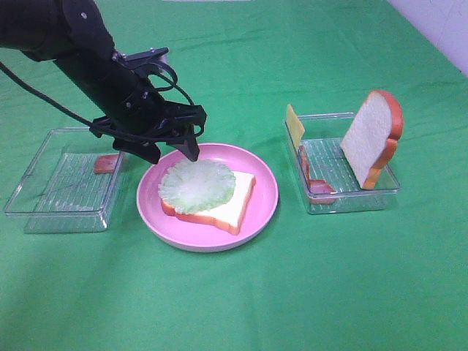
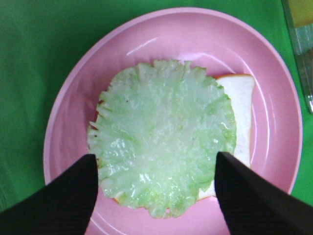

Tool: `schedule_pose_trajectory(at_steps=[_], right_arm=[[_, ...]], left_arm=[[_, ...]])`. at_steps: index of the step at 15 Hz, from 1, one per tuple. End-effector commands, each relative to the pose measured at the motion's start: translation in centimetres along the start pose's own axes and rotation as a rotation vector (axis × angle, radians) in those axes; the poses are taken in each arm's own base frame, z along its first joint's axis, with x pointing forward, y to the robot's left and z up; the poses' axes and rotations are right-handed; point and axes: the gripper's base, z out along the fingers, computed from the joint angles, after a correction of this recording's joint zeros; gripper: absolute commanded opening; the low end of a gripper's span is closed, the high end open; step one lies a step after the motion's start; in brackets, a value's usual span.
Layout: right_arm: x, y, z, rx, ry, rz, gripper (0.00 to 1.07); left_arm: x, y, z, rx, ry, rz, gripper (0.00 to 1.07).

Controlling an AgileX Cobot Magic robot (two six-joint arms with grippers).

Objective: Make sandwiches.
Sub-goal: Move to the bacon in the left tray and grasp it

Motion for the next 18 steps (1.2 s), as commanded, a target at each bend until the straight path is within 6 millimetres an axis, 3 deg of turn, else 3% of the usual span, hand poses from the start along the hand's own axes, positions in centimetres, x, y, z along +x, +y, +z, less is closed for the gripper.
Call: schedule_pose_trajectory(at_steps=[1, 2, 4, 6, 11, 14, 16, 18], right_arm=[[-0.1, 0.0, -0.2, 0.01, -0.023, -0.01, 0.72], [-0.1, 0.0, -0.2, 0.01, -0.023, -0.01, 0.72], [-0.1, 0.0, -0.2, 0.01, -0.023, -0.01, 0.72], [-0.1, 0.0, -0.2, 0.01, -0.023, -0.01, 0.72], [-0.1, 0.0, -0.2, 0.01, -0.023, -0.01, 0.72], [-0.1, 0.0, -0.2, 0.01, -0.023, -0.01, 0.72], [-0.1, 0.0, -0.2, 0.01, -0.023, -0.01, 0.72], [-0.1, 0.0, -0.2, 0.01, -0.023, -0.01, 0.72]], left_arm=[[-1.1, -1.2, -2.8, 0.016, -0.069, 0.065, 0.71], [-1.4, -1.5, -3.4, 0.018, -0.08, 0.076, 0.71], [-3.1, -3.0, -7.4, 0.028, -0.141, 0.107, 0.71], [-4.2, -3.6, -9.6, -0.016, -0.131, 0.097, 0.71], [-5.3, -2.3, -13.2, -0.285, -0.115, 0.085, 0.71], [-5.6, -0.1, -12.7, -0.371, -0.088, 0.032, 0.71], [-5.7, 2.9, -9.7, -0.412, 0.017, -0.035, 0.71], [-5.6, 3.7, -7.7, -0.423, 0.064, -0.045, 0.71]])
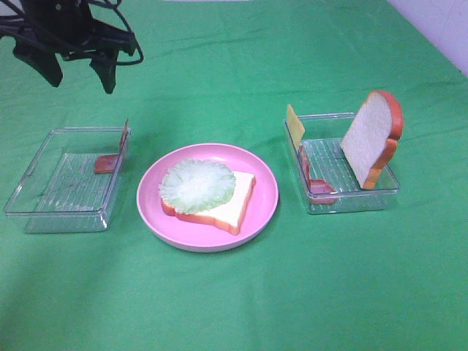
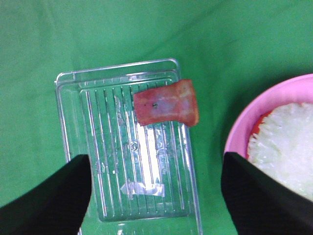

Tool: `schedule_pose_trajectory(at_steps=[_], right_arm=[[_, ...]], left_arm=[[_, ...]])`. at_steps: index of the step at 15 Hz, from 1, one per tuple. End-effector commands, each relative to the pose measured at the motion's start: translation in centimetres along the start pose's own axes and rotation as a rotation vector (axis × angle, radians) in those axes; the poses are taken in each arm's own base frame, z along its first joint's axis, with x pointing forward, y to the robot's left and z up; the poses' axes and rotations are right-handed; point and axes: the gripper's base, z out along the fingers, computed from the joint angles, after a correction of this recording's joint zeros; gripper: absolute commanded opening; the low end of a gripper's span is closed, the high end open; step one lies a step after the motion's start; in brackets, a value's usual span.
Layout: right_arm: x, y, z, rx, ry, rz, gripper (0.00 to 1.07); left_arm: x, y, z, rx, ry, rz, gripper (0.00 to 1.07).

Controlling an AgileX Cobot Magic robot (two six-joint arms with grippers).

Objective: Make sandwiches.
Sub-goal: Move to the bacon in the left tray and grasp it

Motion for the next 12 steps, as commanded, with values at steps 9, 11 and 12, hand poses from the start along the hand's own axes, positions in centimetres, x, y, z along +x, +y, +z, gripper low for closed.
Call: schedule_pose_trajectory(at_steps=[9, 11, 12], right_arm=[[-0.1, 0.0, -0.2, 0.01, -0.023, -0.01, 0.72], [-0.1, 0.0, -0.2, 0.01, -0.023, -0.01, 0.72], [-0.1, 0.0, -0.2, 0.01, -0.023, -0.01, 0.72]], left_arm=[[-0.1, -1.8, 9.3, 0.07, 0.091, -0.045, 0.71], [-0.2, -1.8, 9.4, 0.074, 0.078, -0.046, 0.69], [-0.2, -1.9, 9.5, 0.075, 0.074, -0.046, 0.67]])
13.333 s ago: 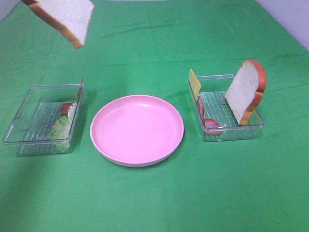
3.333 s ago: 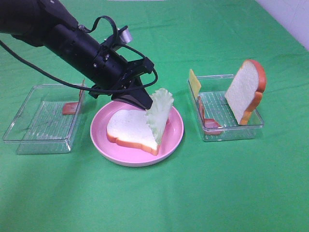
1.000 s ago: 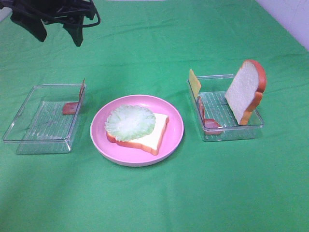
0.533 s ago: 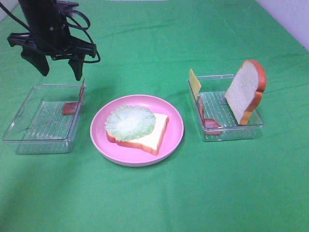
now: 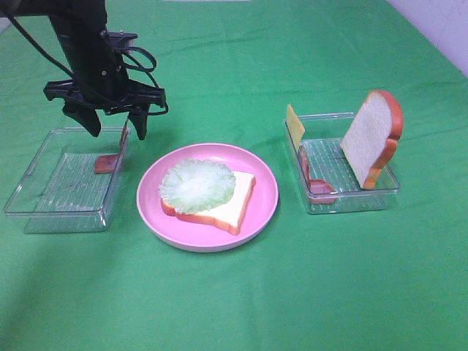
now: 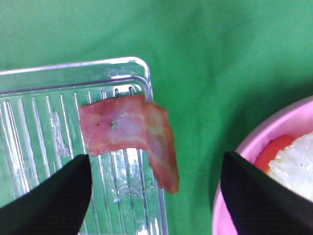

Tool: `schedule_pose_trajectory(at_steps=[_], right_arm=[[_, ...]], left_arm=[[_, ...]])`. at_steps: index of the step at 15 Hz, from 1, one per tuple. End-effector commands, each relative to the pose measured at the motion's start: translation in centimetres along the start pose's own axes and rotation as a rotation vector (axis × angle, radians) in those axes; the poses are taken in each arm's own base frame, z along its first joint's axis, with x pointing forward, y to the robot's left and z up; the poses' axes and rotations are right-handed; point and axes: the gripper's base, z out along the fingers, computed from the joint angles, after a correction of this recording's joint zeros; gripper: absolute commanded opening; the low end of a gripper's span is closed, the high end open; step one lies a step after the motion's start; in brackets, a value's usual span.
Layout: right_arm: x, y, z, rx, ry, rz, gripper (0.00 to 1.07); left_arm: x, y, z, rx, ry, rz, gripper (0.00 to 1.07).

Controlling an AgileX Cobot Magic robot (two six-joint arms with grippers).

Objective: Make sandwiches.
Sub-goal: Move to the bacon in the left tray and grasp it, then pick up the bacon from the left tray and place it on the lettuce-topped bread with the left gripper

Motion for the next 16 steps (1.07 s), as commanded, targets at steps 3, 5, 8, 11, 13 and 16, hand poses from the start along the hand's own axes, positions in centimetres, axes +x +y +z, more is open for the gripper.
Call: schedule_pose_trajectory(at_steps=[3, 5, 8, 11, 13, 16], right_arm=[[-0.1, 0.0, -0.2, 0.01, -0.023, -0.01, 0.72], [-0.1, 0.0, -0.2, 0.01, -0.023, -0.01, 0.72], [-0.1, 0.0, -0.2, 0.01, -0.023, -0.01, 0.72], [-0.1, 0.0, -0.2, 0.01, -0.023, -0.01, 0.72], [-0.1, 0.0, -0.2, 0.01, -0.023, -0.01, 0.72], [-0.1, 0.0, -0.2, 0.01, -0.023, -0.01, 0.72]], left_arm=[[-0.2, -0.2, 0.4, 0.006, -0.012, -0.006, 0.5], [-0.2, -0.2, 0.4, 0.005, -0.014, -0.005, 0.28], [-0.3, -0.1, 0.4, 0.0, -0.023, 0.0, 0.09], [-0.3, -0.1, 0.4, 0.0, -0.024, 0.024, 0.0], [-0.3, -0.1, -1.0, 0.003, -0.036, 0.029, 0.0], [-0.3, -0.7, -4.2, 0.042, -0.094, 0.041, 0.0]])
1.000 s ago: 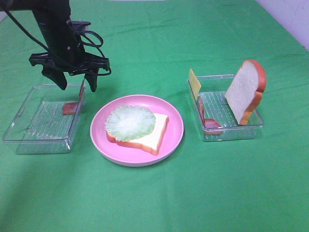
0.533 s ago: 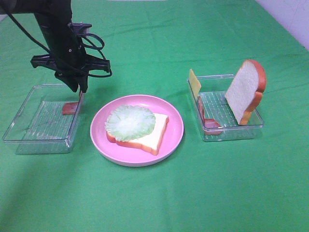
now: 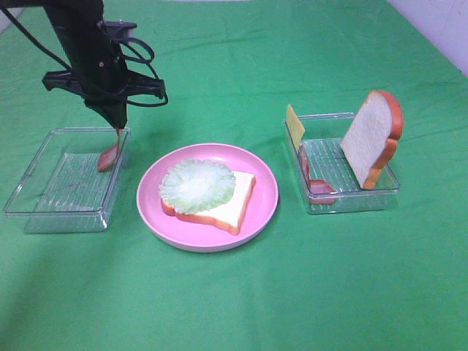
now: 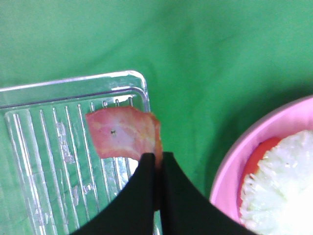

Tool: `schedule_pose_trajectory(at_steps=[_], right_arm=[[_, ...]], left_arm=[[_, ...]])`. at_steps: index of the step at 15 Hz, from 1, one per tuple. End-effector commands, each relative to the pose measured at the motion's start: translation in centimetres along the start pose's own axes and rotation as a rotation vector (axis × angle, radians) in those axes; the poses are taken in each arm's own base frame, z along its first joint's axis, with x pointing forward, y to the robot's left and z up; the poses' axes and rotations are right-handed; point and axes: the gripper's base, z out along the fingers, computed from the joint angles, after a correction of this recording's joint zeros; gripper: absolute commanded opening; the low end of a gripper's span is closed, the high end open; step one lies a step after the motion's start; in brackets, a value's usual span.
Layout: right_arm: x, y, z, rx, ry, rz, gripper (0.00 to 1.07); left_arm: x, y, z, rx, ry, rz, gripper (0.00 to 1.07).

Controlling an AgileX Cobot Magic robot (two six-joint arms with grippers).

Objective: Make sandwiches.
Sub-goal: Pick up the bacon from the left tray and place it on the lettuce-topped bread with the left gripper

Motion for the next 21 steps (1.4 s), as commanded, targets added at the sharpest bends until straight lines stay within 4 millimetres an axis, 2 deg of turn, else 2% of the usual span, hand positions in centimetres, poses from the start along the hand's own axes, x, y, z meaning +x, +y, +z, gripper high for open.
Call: schedule_pose_trajectory(at_steps=[1, 3, 4, 5, 6, 9, 11, 12, 13, 15, 19, 21], right_arm=[[-0.1, 0.0, -0.2, 0.01, -0.023, -0.01, 0.72], [-0.1, 0.0, -0.2, 0.01, -0.023, -0.01, 0.72], [-0.1, 0.0, -0.2, 0.01, -0.023, -0.01, 0.72], [-0.1, 0.0, -0.2, 0.01, -0.023, -0.01, 0.72], [-0.1, 0.0, -0.2, 0.01, -0.023, -0.01, 0.72], [-0.1, 0.0, -0.2, 0.01, -0.023, -0.01, 0.72], [-0.1, 0.0, -0.2, 0.011, -0.023, -0.011, 0.72], [-0.1, 0.0, -0.2, 0.01, -0.023, -0.01, 0.72], [-0.1, 0.0, -0.2, 0.01, -0.023, -0.01, 0.72], [-0.1, 0.0, -0.2, 0.01, -0.023, -0.01, 0.72], [-0.1, 0.0, -0.2, 0.01, -0.023, -0.01, 0.72], [-0.1, 0.0, -0.2, 0.01, -0.023, -0.01, 0.72]], left_arm=[[-0.1, -1.1, -4.0, 0.088, -0.059, 0.002, 0.0], [0.0, -1.8, -6.1, 0.183, -0.081, 0.009, 0.0], [0.3, -3.2, -7.6, 0.345, -0.085, 0.02, 0.0], [0.3, -4.0, -8.1, 0.449, -0.084, 0.036, 0.0], [0.4, -4.4, -8.1, 0.485, -0.081, 0.04, 0.0], [1.1, -7.3, -7.9, 0.61, -0.056, 0.088, 0.0], [2.0, -9.6, -6.9, 0.619, -0.017, 0.132, 0.0], [2.8, -11.2, -5.6, 0.621, 0.021, 0.163, 0.0], [3.2, -11.8, -4.9, 0.619, 0.041, 0.178, 0.0], [3.6, -12.2, -3.5, 0.582, 0.071, 0.207, 0.0], [3.4, -10.7, -2.5, 0.391, 0.053, 0.274, 0.0], [3.4, -10.0, -1.2, 0.309, 0.066, 0.289, 0.0]])
